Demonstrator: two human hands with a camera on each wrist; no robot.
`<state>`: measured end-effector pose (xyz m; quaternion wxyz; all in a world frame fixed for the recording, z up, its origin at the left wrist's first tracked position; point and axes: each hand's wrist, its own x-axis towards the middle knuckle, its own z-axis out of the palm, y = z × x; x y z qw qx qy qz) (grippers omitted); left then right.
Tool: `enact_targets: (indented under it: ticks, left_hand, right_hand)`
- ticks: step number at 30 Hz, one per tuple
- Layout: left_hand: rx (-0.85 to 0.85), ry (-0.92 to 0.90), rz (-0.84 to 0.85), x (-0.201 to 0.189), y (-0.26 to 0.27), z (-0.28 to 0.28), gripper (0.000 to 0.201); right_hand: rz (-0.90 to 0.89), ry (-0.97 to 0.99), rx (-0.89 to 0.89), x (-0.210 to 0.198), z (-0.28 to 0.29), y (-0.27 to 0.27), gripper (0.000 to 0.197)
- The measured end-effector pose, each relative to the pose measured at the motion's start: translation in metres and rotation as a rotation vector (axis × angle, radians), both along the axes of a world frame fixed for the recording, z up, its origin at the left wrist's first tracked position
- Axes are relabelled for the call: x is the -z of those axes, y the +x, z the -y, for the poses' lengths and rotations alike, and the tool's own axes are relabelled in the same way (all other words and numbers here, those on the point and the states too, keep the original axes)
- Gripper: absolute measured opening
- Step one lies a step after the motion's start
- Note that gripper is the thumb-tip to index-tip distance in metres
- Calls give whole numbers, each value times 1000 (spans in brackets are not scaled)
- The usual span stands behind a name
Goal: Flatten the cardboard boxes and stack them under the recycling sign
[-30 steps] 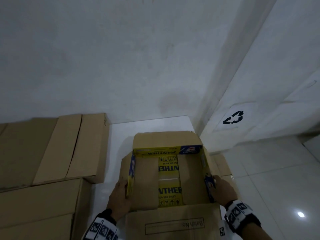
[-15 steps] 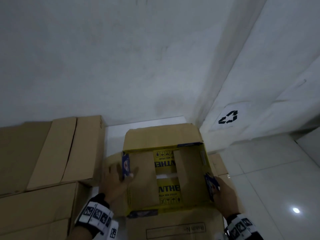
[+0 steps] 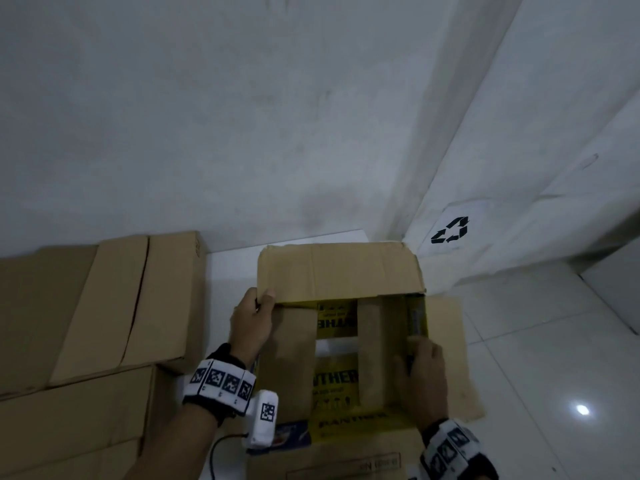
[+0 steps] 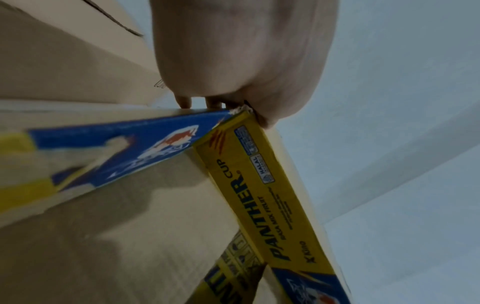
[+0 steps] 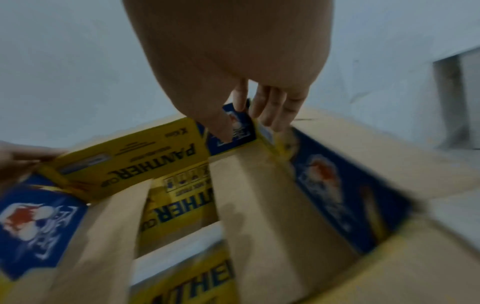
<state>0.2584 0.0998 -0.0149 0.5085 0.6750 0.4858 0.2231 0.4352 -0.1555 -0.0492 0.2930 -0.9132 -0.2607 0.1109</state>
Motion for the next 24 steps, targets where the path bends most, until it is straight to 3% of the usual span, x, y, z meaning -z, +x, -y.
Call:
enact_targets:
  ticks: [2, 5, 8, 11, 16, 20, 24]
  left_hand:
    - [-11, -41, 68, -10, -2, 6, 37]
    - [1, -69, 140, -19, -9, 8, 41]
    - [12, -90, 209, -32, -19, 6, 46]
    - [2, -95, 284, -52, -30, 7, 40]
    - [12, -26, 346, -82, -44, 10, 47]
    - [8, -25, 389, -97, -50, 18, 48]
    - [-4, -34, 427, -104, -51, 21, 65]
  right_hand:
    - [-124, 43, -136, -5, -27, -15, 29]
    - [-327, 57, -272, -7, -68, -39, 32]
    - [-477, 123, -254, -6, -102, -63, 47]
    - [-525, 137, -182, -7, -126, -75, 39]
    - [-637, 169, -41, -6, -154, -79, 36]
    - [-754, 159, -124, -4, -174, -74, 31]
    - [-773, 141, -205, -15, -186, -73, 30]
